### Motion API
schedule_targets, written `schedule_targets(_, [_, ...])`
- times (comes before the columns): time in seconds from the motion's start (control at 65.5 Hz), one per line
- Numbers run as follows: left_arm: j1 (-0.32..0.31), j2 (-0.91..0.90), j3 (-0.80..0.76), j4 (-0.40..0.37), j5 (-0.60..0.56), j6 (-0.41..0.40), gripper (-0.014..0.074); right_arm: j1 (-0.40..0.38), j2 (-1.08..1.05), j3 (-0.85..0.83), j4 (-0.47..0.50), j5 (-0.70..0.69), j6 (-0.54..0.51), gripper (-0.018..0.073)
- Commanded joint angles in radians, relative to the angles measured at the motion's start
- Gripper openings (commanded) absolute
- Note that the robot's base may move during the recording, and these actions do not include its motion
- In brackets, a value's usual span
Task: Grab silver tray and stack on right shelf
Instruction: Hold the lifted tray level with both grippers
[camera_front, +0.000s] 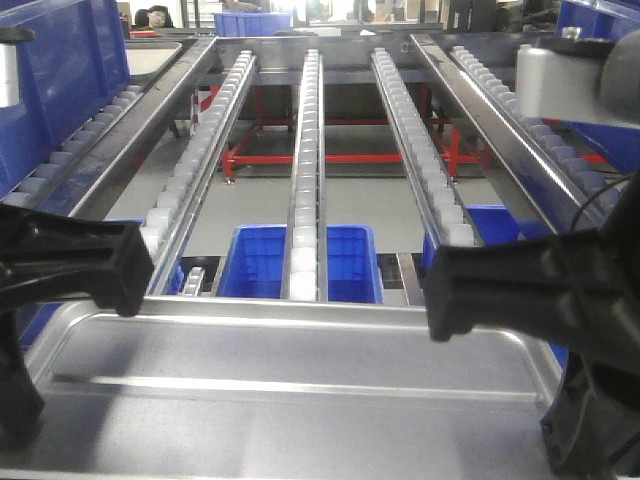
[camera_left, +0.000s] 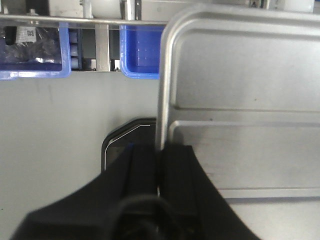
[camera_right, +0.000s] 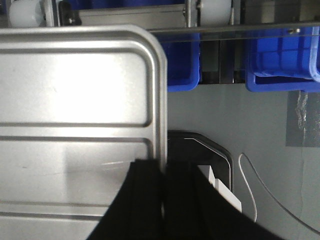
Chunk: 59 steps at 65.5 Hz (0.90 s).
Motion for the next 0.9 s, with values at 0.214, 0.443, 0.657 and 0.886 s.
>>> schedule_targets(0.214, [-0.048,-0.025,-0.018,0.058,0.034,-0.011,-0.0092,-0.002,-0.011,-0.016,-0.051,0.032,0.002,0.0056])
schedule_targets(0.443, [-0.063,-0.025,-0.018,0.058,0.043,-0.018,-0.0092,-0.002,-0.011,-0.016,-0.051,0.032,0.003,0.0056])
schedule_targets(0.657, [-0.063,-0.025,-0.018,0.056,0.091,-0.018,-0.0092,-0.002,-0.011,-0.016,-0.051,0.032,0.003,0.0056])
schedule_targets(0.886, [-0.063,-0.025,-0.018,0.054,0.091,-0.018,-0.0092,-0.002,-0.011,-0.016,-0.048,0.031,0.003,0.0056])
